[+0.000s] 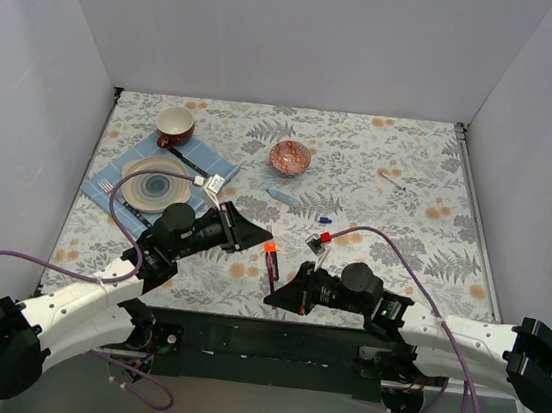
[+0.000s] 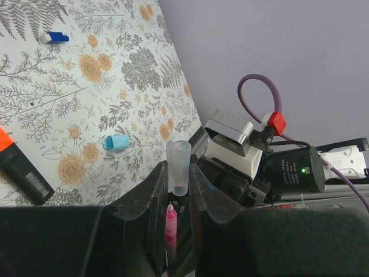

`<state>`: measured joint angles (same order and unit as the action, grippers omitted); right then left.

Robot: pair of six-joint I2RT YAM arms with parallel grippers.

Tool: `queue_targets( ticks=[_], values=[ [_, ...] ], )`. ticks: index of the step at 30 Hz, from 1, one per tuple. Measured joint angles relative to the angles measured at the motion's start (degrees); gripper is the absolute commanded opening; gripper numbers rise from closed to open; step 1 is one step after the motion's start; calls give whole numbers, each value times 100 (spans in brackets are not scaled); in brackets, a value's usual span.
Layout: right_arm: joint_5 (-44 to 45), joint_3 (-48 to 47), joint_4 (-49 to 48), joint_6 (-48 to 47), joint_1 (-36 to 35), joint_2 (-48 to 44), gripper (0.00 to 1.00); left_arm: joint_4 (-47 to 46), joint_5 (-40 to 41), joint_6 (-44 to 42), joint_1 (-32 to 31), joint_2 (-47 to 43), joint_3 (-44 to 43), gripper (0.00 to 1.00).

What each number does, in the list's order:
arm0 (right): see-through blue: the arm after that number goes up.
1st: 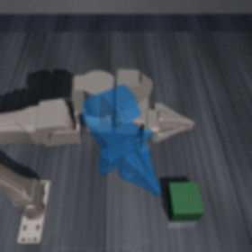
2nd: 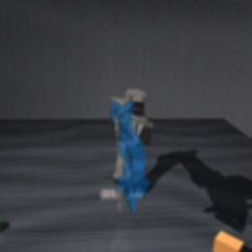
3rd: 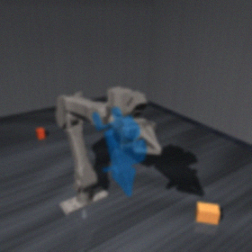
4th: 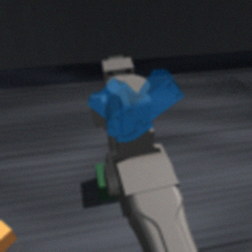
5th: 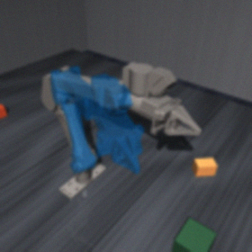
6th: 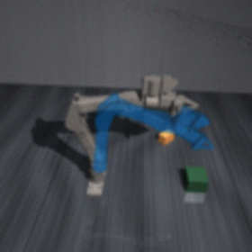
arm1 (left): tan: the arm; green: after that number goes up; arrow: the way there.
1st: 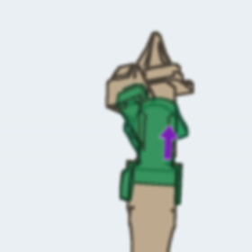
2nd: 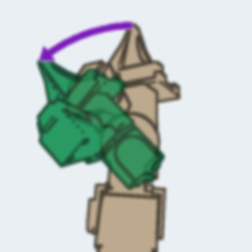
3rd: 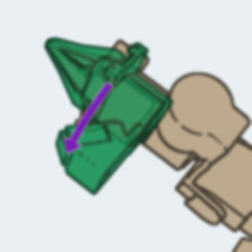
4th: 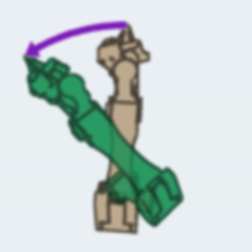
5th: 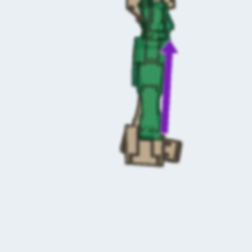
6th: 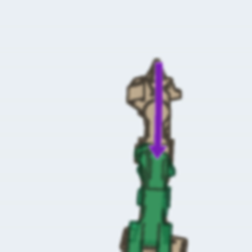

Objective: Insert the pens into the pen caps

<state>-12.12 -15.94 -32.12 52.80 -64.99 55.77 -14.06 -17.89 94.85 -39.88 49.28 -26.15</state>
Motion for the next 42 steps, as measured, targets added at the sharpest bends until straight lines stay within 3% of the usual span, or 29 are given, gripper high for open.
queue_targets(
  ticks=[34,42],
  values=[
    [127,-52,146,-70,-2,-28,1,-232,-238,140,-2,-144,361,0],
    [273,-271,531,-138,-2,-42,1,-402,-57,17,-302,20,411,0]
  ],
)
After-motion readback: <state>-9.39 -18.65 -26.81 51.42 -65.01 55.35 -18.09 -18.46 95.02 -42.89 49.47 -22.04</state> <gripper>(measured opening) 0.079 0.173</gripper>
